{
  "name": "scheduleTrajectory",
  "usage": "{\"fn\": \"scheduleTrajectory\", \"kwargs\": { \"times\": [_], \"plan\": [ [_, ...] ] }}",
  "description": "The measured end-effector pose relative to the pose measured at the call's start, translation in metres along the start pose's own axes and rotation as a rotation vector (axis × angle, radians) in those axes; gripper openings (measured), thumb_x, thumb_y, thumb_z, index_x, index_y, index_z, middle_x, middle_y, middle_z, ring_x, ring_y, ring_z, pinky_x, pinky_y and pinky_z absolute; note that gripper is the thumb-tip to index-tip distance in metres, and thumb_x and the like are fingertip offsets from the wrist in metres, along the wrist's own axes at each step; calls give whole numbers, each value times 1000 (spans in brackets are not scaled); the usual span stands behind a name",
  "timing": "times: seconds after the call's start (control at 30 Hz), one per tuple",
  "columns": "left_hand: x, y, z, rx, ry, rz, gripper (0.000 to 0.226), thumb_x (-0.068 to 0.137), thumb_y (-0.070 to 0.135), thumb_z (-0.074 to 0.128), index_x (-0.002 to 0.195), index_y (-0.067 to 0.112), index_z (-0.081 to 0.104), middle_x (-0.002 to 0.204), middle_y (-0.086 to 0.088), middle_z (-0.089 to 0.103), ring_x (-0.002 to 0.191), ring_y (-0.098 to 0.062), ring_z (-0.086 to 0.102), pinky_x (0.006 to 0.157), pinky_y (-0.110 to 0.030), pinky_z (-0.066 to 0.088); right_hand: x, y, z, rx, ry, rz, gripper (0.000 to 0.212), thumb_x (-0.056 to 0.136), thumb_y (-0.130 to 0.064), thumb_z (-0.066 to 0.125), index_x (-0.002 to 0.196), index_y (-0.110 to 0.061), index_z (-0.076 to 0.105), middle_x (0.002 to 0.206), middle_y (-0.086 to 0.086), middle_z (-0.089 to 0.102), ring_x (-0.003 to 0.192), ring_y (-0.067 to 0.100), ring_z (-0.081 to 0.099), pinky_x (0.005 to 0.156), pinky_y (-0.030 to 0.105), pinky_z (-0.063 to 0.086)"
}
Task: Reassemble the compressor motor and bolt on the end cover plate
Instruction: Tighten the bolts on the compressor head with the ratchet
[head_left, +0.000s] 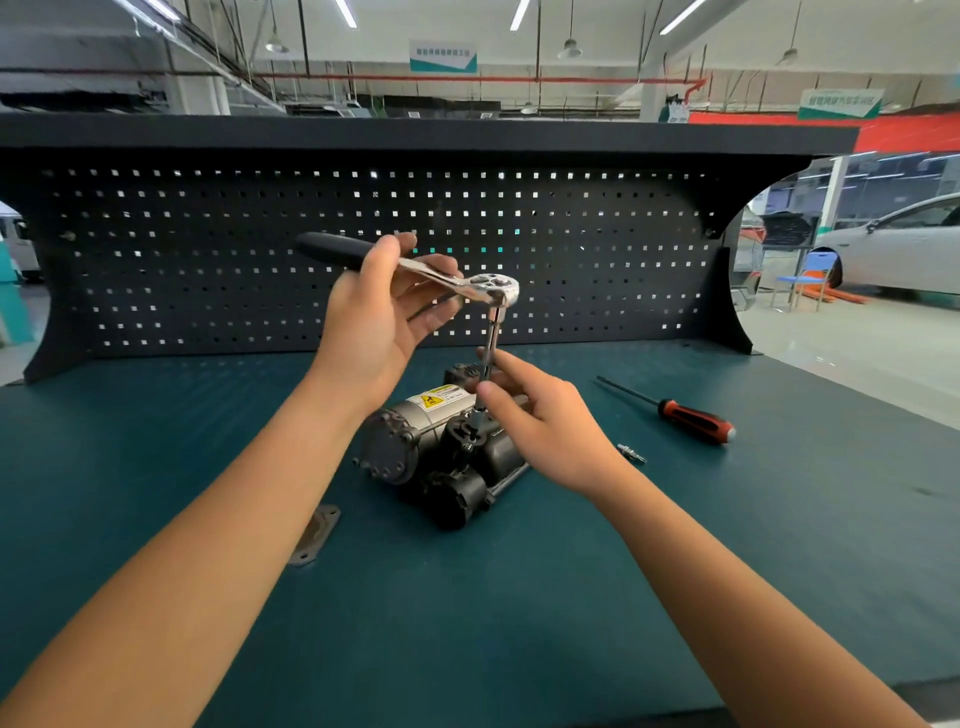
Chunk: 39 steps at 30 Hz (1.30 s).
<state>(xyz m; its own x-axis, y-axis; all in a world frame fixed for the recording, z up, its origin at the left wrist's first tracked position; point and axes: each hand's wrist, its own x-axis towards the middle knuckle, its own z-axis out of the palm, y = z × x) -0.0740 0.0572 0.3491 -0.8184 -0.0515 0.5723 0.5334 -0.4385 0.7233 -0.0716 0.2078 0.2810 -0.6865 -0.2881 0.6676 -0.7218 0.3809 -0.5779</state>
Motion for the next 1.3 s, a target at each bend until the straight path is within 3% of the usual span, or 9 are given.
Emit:
{"fn": "scheduleTrajectory", "kwargs": {
  "times": [0.33,0.47,0.67,0.77,0.83,0.93,1.07,1.2,1.3],
  "plan": [
    [45,-16,26,-114,-93,-358,28,102,35,31,115,13,41,53,6,57,43,-8,53,45,-20,47,14,0,3,142,14,100,9,96,-10,49,95,-17,54,89,-1,71,52,-10,55,52,7,39],
    [43,-14,27,-80,-158,-360,24,101,35,34,111,17,46,59,6,62,51,-8,59,49,-20,49,13,4,-2,119,86,109,18,90,-11,60,78,-25,61,79,-4,72,67,1,62,78,36,56],
    [0,-6,28,198,-167,78,4,97,21,48,93,21,48,88,3,71,90,-11,67,72,-26,54,9,9,0,114,219,159,12,87,-14,65,77,-22,64,70,-4,69,66,7,64,77,43,56],
    [-29,-4,28,642,-321,691,10,88,16,60,93,14,52,108,1,63,98,-14,64,83,-27,52,9,4,2,93,248,93,33,84,-8,66,60,-28,56,51,-20,59,49,-7,54,61,15,48],
    [-39,-10,26,794,-439,888,14,87,15,59,97,11,51,112,-3,58,101,-19,63,86,-29,51,8,1,2,61,276,66,51,79,-5,66,46,-35,43,37,-23,47,40,-9,46,49,5,33],
    [-36,-11,24,557,-309,658,10,91,13,53,94,22,49,102,-10,65,98,-20,65,87,-30,51,10,2,1,122,215,127,33,82,-14,70,58,-32,57,49,-19,59,48,-10,51,58,13,42],
    [-8,-8,15,111,-89,211,13,100,20,37,93,17,48,81,5,71,89,-13,68,78,-25,51,10,4,1,151,147,185,5,87,-16,65,85,-17,70,71,-4,70,58,-3,54,68,22,49],
    [19,-9,13,-148,37,-9,23,103,24,31,93,12,48,65,4,67,70,-13,68,66,-24,54,6,10,1,192,75,218,29,89,-12,61,116,-17,66,83,-8,70,63,-10,57,68,8,44],
    [31,-11,24,-303,75,-116,28,103,26,31,90,8,48,55,1,58,53,-14,60,55,-25,53,6,10,1,264,56,235,26,88,-7,60,113,-12,67,97,4,72,84,1,63,85,18,49]
  ]
}}
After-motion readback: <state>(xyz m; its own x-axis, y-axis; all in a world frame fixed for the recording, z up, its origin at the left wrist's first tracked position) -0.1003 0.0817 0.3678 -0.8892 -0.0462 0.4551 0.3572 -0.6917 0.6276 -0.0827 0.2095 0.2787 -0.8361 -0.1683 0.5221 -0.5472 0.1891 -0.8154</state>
